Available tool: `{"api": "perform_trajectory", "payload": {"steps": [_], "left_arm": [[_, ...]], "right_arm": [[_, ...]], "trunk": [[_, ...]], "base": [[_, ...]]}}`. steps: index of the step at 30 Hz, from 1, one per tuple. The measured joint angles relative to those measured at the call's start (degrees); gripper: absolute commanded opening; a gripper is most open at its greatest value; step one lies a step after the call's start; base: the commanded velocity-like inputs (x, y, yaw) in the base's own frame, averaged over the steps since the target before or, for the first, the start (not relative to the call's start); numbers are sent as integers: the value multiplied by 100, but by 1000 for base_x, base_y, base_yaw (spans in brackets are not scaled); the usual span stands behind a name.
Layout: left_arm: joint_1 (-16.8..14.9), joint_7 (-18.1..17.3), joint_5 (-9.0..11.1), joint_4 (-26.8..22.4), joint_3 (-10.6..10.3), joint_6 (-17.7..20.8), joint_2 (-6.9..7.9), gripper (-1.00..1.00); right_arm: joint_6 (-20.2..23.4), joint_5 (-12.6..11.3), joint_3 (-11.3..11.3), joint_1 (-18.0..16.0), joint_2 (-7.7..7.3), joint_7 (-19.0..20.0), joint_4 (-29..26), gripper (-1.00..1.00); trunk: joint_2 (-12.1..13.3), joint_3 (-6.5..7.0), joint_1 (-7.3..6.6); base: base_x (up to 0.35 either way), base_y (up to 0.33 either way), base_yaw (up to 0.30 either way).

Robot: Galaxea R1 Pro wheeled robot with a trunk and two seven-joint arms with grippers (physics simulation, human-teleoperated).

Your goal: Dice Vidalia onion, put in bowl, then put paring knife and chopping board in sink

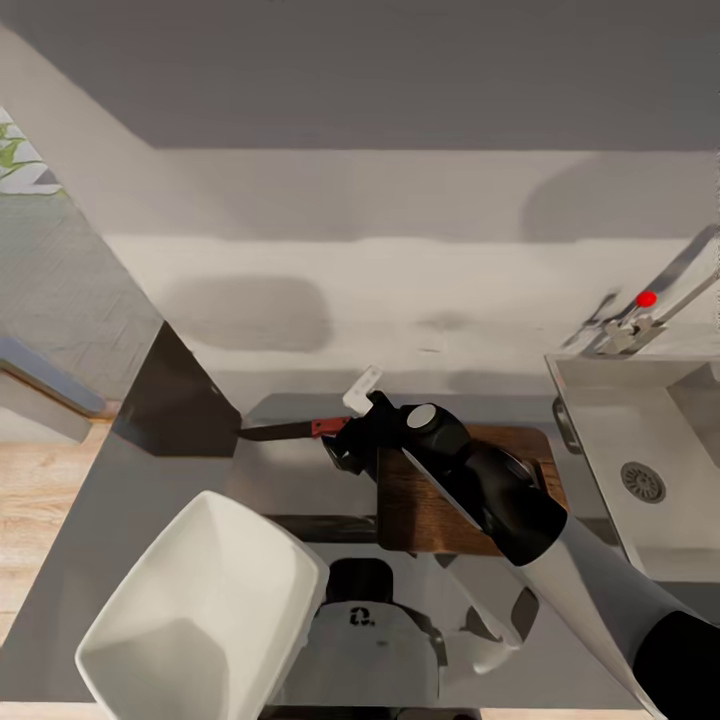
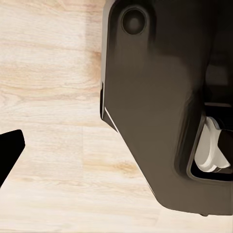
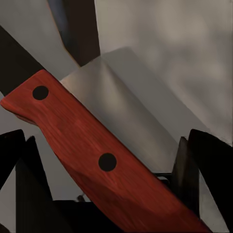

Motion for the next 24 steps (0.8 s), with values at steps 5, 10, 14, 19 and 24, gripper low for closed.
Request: {"api": "perform_trajectory", "payload": {"steps": [5, 10, 14, 19, 24], "left_arm": [[0, 0, 0, 0, 0, 0, 0, 100], [0, 0, 0, -1, 0, 0, 0, 100], [0, 0, 0, -1, 0, 0, 0, 100], [0, 0, 0, -1, 0, 0, 0, 100], [1, 0, 0, -1, 0, 0, 0, 100]], "right_arm": [[-2, -9, -1, 0, 5, -1, 76, -100], [15, 84, 3, 1, 4, 19, 109, -100], [15, 90, 3, 1, 4, 23, 109, -100], [15, 90, 3, 1, 4, 23, 109, -100], [15, 90, 3, 1, 4, 22, 103, -100]], "trunk": [[0, 46, 0], [1, 91, 1], [1, 128, 1], [1, 174, 1], [1, 219, 1]], "base": [[0, 0, 0], [0, 0, 0], [0, 0, 0], [0, 0, 0], [0, 0, 0]]}}
